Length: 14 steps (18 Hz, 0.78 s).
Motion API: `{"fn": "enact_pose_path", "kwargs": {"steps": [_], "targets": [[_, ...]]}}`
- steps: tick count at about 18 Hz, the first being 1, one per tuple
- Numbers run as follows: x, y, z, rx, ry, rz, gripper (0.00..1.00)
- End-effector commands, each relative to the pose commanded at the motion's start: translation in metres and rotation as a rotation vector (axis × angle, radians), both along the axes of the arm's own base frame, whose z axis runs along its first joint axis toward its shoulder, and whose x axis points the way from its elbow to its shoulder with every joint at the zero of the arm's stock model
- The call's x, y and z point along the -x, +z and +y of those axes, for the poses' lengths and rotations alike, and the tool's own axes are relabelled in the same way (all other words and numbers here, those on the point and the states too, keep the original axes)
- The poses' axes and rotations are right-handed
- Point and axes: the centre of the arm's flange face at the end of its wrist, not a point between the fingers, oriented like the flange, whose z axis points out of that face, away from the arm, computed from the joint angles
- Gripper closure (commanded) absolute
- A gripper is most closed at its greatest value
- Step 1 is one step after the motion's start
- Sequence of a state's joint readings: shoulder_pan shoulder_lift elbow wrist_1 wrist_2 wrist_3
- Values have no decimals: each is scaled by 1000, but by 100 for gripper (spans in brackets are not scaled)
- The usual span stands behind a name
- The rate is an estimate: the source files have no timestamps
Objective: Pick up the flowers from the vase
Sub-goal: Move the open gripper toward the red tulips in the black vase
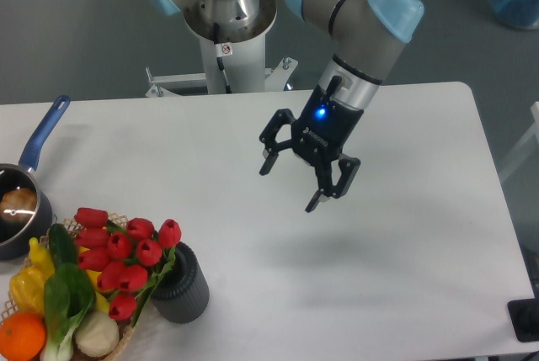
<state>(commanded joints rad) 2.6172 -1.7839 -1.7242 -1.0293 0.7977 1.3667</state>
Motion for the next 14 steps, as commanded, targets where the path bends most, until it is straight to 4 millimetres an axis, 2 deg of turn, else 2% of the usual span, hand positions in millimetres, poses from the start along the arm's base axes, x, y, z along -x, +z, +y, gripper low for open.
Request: {"fn": "enact_pose_path", "kwargs": {"steps": [6,10,14], "targets": [[-24,-9,29,4,-69,-11,0],[-43,-14,41,-15,-102,-47,0],[-47,-21,46,-80,-108,-133,0]]}}
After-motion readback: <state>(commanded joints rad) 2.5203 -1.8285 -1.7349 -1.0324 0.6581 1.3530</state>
